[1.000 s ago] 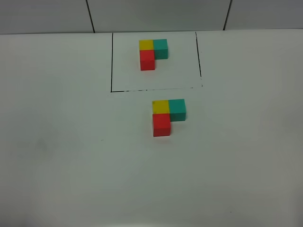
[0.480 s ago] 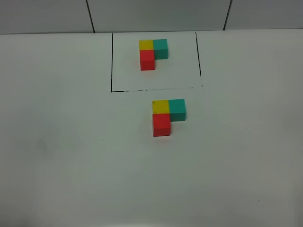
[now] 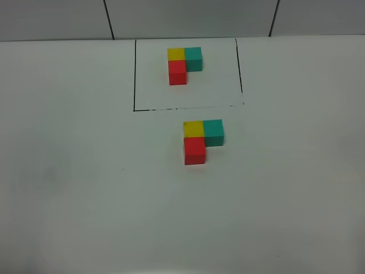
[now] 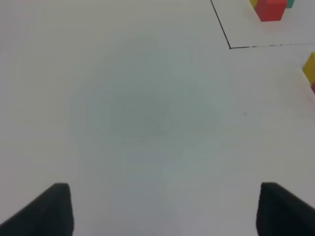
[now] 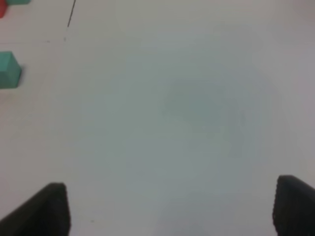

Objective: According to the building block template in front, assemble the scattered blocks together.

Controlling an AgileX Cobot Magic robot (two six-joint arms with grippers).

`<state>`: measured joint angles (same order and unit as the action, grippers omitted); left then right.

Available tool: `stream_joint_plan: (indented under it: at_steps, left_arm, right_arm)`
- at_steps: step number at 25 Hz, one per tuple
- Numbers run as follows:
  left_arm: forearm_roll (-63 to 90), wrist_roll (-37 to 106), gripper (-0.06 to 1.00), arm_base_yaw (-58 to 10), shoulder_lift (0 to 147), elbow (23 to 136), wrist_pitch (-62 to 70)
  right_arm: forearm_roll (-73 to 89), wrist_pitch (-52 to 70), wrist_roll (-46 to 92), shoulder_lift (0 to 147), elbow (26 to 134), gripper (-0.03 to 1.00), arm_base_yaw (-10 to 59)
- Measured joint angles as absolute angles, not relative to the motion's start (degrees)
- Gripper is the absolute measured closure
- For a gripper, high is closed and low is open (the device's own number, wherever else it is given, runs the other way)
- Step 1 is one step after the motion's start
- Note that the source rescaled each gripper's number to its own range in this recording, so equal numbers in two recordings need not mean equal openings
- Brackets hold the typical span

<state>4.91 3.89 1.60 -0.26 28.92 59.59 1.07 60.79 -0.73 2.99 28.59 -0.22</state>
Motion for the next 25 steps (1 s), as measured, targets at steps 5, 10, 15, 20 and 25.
stream_joint_plan:
  at_steps: [5,10,15,20,25]
  left_arm:
    - [4.91,3.89,0.24,1.60,-0.26,28.92,59.59]
    - [4.91,3.89,0.24,1.60,-0.26,28.92,59.59]
    - [4.91,3.89,0.24,1.60,-0.26,28.92,59.59]
    - [4.91,3.89,0.24,1.60,-0.26,28.92,59.59]
    - [4.91,3.89,0.24,1.60,-0.26,28.92,59.59]
  right_arm:
    - [1.07,60.79,-0.59,2.99,28.59,0.27,-0.22]
    - [1.07,60.77,-0.59,2.99,28.59,0.27,-0.22]
    - [1.07,60.77,-0.59,2.99,28.59,0.27,-0.22]
    - [1.07,60.77,-0.59,2.99,28.59,0.27,-0.22]
    - [1.07,60.77,-0.54,2.99,28.59,0.27,-0.22]
